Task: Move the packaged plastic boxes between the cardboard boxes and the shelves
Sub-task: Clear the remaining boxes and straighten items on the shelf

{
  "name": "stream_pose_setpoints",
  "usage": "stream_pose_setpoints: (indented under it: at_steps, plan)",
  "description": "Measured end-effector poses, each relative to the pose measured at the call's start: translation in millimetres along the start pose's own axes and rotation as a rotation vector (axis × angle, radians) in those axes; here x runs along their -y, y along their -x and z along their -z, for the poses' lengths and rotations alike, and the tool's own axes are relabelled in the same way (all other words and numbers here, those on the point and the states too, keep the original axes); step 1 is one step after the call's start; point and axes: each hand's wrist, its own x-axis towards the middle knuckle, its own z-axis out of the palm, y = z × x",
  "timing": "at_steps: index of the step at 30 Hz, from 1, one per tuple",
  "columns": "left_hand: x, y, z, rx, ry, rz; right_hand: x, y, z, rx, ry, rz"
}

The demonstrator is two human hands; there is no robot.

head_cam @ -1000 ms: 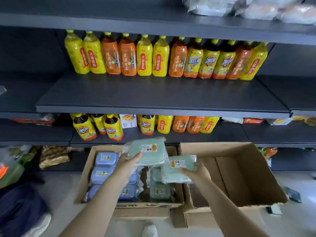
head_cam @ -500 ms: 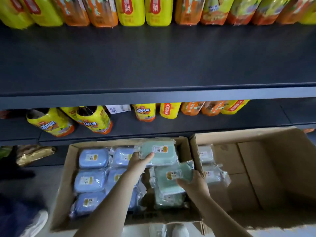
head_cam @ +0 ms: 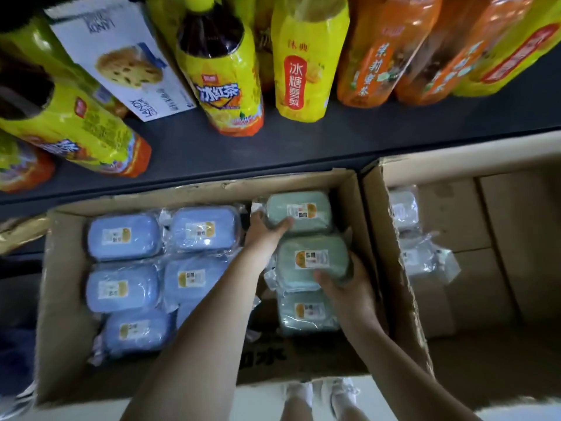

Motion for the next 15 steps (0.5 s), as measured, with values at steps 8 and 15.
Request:
stream_pose_setpoints:
  at_steps: [8,15]
  plan:
    - [-4.9,-15.8,2.7,0.113,-0.094,0.009,-7.2,-19.8,-13.3,-0.079,0.096,-0.062]
    - [12.3,-17.8,13.8,0.205,-0.081,-0.041,-12.8,-17.7,-20.4,-0.152,0.328,0.070]
